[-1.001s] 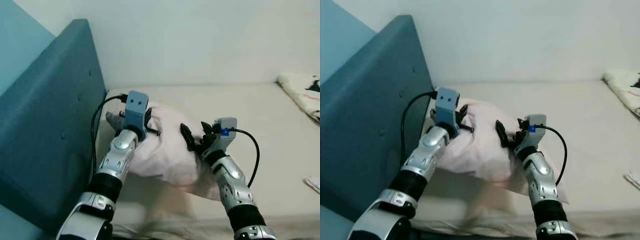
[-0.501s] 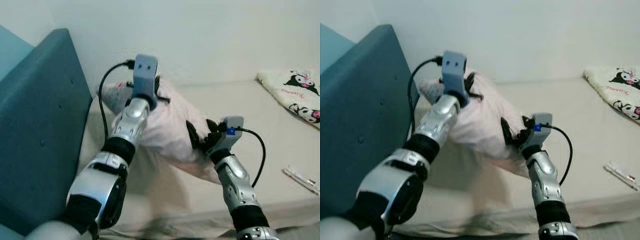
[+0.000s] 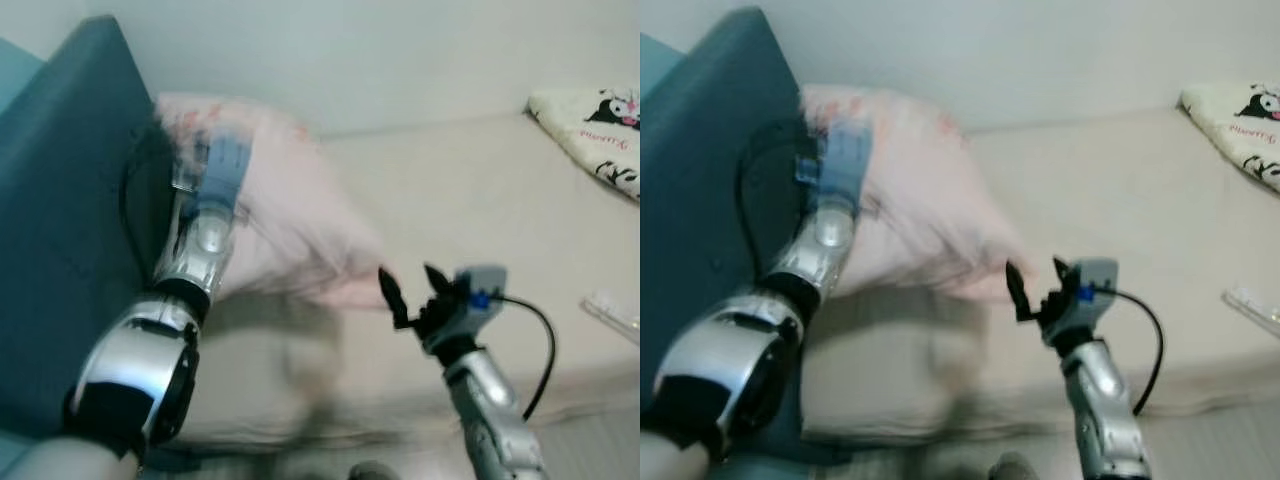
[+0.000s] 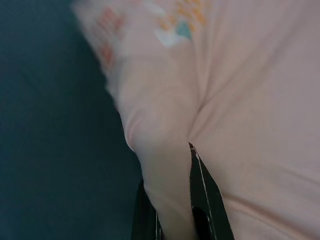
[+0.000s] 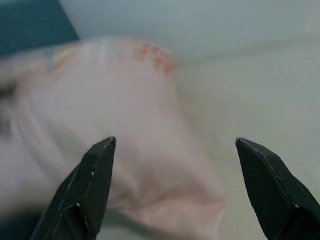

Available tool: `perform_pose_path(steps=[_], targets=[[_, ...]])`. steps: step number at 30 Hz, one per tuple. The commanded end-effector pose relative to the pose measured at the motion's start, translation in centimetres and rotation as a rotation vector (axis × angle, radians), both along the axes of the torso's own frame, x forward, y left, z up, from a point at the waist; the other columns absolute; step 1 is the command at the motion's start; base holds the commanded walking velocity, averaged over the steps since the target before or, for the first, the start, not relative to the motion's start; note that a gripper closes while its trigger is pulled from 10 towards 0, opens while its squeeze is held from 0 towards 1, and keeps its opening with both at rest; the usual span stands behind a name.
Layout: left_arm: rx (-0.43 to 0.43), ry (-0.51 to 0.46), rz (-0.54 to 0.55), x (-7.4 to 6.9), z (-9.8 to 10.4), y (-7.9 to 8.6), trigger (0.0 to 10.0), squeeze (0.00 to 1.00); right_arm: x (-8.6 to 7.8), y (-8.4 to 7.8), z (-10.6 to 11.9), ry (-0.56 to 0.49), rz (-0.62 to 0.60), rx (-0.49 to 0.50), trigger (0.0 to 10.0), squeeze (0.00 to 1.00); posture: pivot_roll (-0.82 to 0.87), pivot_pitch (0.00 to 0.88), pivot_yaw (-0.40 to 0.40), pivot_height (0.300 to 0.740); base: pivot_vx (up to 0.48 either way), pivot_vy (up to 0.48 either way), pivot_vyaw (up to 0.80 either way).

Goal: Clean up the room

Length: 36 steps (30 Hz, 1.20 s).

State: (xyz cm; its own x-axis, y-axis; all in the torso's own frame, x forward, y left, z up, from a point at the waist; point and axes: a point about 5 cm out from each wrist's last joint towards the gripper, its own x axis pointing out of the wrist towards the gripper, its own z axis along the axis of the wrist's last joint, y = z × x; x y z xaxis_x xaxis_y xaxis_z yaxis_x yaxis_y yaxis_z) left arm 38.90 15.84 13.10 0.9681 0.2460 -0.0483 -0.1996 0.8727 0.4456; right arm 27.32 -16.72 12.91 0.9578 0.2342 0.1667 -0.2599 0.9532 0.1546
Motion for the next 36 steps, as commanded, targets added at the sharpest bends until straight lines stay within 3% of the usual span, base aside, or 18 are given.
perform_pose_path(steps=[1,3,4,6,7,8,9,10,11,13,15,17,27,30,31,33,35,36], targets=[[0.11,0.031,0.045,-1.0,-1.8,1.0,10.0,0.0,-1.2,0.4,0.4,0.011,0.004,0.022,10.0,0.0,-0.33,0.417,0.085,0.722,0.0,0.0,0.0],[0.11,0.031,0.045,-1.0,-1.8,1.0,10.0,0.0,-1.2,0.4,0.4,0.011,0.004,0.022,10.0,0.0,-0.33,0.417,0.085,0.722,0.0,0.0,0.0],[0.158,0.083,0.071,-2.2,-3.7,1.9,10.0,0.0,-2.1,0.2,0.6,0.017,-0.005,0.025,10.0,0.0,-0.34,0.449,0.082,0.722,0.0,0.0,0.0],[0.158,0.083,0.071,-2.2,-3.7,1.9,10.0,0.0,-2.1,0.2,0.6,0.017,-0.005,0.025,10.0,0.0,-0.34,0.449,0.082,0.722,0.0,0.0,0.0],[0.199,0.115,0.114,-3.1,-4.9,3.2,10.0,0.0,-2.7,0.0,0.8,0.028,-0.011,0.023,10.0,0.0,-0.34,0.465,0.071,0.722,0.0,0.0,0.0],[0.199,0.115,0.114,-3.1,-4.9,3.2,10.0,0.0,-2.7,0.0,0.8,0.028,-0.011,0.023,10.0,0.0,-0.34,0.465,0.071,0.722,0.0,0.0,0.0],[0.23,0.132,0.16,-3.7,-5.4,4.7,10.0,0.0,-3.2,-0.1,0.9,0.038,-0.013,0.021,10.0,0.0,-0.33,0.482,0.061,0.722,0.0,0.0,0.0],[0.238,0.134,0.209,-4.0,-5.3,6.1,10.0,0.0,-3.4,-0.2,1.0,0.048,-0.01,0.016,10.0,0.0,-0.32,0.486,0.06,0.722,0.0,0.0,0.0],[0.238,0.134,0.209,-4.0,-5.3,6.1,10.0,0.0,-3.4,-0.2,1.0,0.048,-0.01,0.016,10.0,0.0,-0.32,0.486,0.06,0.722,0.0,0.0,0.0],[0.28,0.13,0.255,-4.3,-4.9,8.3,10.0,0.0,-3.3,-0.3,1.1,0.066,-0.011,0.013,10.0,0.0,-0.29,0.481,0.06,0.722,0.0,0.0,0.0],[0.295,0.13,0.259,-4.4,-4.8,8.8,10.0,0.0,-3.3,-0.2,1.2,0.073,-0.014,0.011,10.0,0.0,-0.29,0.481,0.06,0.722,0.0,0.0,0.0],[0.374,0.142,0.239,-4.3,-4.1,10.1,10.0,0.0,-3.1,-0.1,1.6,0.076,-0.022,0.019,10.0,0.0,-0.27,0.465,0.073,0.722,0.0,0.0,0.0],[0.45,0.195,0.196,-4.3,-3.7,11.2,10.0,0.0,-2.9,-0.4,1.8,0.085,-0.041,0.014,10.0,0.0,-0.24,0.443,0.095,0.722,0.0,0.0,0.0],[0.343,0.381,0.229,-7.1,-7.6,12.4,10.0,0.0,-2.6,-0.5,1.6,0.098,-0.044,0.001,10.0,0.0,-0.22,0.42,0.111,0.722,0.0,0.0,0.0],[0.343,0.381,0.229,-7.1,-7.6,12.4,10.0,0.0,-2.6,-0.5,1.6,0.098,-0.044,0.001,10.0,0.0,-0.22,0.42,0.111,0.722,0.0,0.0,0.0],[0.322,0.472,0.27,-9.5,-9.8,13.5,10.0,0.0,-2.5,-0.3,1.6,0.1,-0.044,0.001,10.0,0.0,-0.22,0.409,0.112,0.722,0.0,0.0,0.0],[0.322,0.472,0.27,-9.5,-9.8,13.5,10.0,0.0,-2.5,-0.3,1.6,0.1,-0.044,0.001,10.0,0.0,-0.22,0.409,0.112,0.722,0.0,0.0,0.0],[0.318,0.497,0.299,-10.5,-10.4,14.2,10.0,0.0,-2.5,-0.2,1.6,0.098,-0.043,0.005,10.0,0.0,-0.22,0.405,0.111,0.722,0.0,0.0,0.0]])
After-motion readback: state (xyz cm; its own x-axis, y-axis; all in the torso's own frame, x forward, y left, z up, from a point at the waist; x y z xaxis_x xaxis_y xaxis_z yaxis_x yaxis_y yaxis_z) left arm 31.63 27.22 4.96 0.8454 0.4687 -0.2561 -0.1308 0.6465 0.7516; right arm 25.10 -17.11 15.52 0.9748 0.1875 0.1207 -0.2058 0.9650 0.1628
